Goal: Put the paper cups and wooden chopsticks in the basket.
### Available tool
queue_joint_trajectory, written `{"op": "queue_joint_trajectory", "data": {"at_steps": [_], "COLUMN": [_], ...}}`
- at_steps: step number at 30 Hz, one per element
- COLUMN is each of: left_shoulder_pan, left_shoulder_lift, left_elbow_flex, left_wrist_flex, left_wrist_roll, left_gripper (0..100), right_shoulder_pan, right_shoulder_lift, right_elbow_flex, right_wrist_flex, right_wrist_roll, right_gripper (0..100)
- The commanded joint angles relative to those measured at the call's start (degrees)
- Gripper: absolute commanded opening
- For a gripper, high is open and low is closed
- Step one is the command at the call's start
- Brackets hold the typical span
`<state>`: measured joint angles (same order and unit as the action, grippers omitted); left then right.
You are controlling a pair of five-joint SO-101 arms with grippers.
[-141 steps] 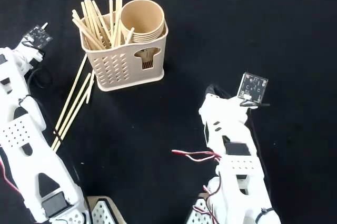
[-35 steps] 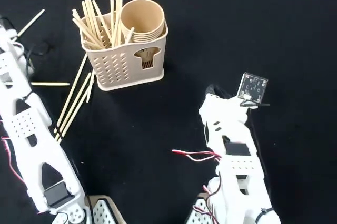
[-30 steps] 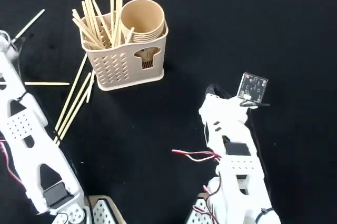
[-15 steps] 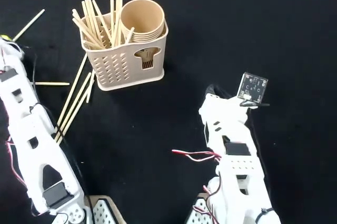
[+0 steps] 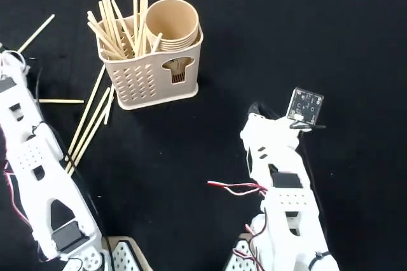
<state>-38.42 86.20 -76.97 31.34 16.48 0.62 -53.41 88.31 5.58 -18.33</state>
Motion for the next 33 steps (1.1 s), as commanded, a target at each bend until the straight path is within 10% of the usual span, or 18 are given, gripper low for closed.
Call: {"op": "queue_joint_trajectory", "data": {"at_steps": [1, 20, 33], "left_shoulder_pan": [-2.2, -2.1, -2.0], "left_shoulder_lift": [-0.4, -13.8, -23.3], "left_elbow_flex": [-9.7, -18.4, -18.5], "left_wrist_flex": [16.4, 61.5, 69.4], "left_wrist_roll": [-5.3, -39.2, -44.0], "left_gripper": [4, 4, 4], "right_shoulder_pan": [-0.4, -0.4, -0.4], "right_shoulder_lift": [-0.1, -0.1, -0.1], "right_elbow_flex": [-0.3, -0.3, -0.3], "right_wrist_flex": [-1.3, -1.3, -1.3], "right_wrist_roll": [0.5, 0.5, 0.5], "right_gripper": [5.3, 5.3, 5.3]}}
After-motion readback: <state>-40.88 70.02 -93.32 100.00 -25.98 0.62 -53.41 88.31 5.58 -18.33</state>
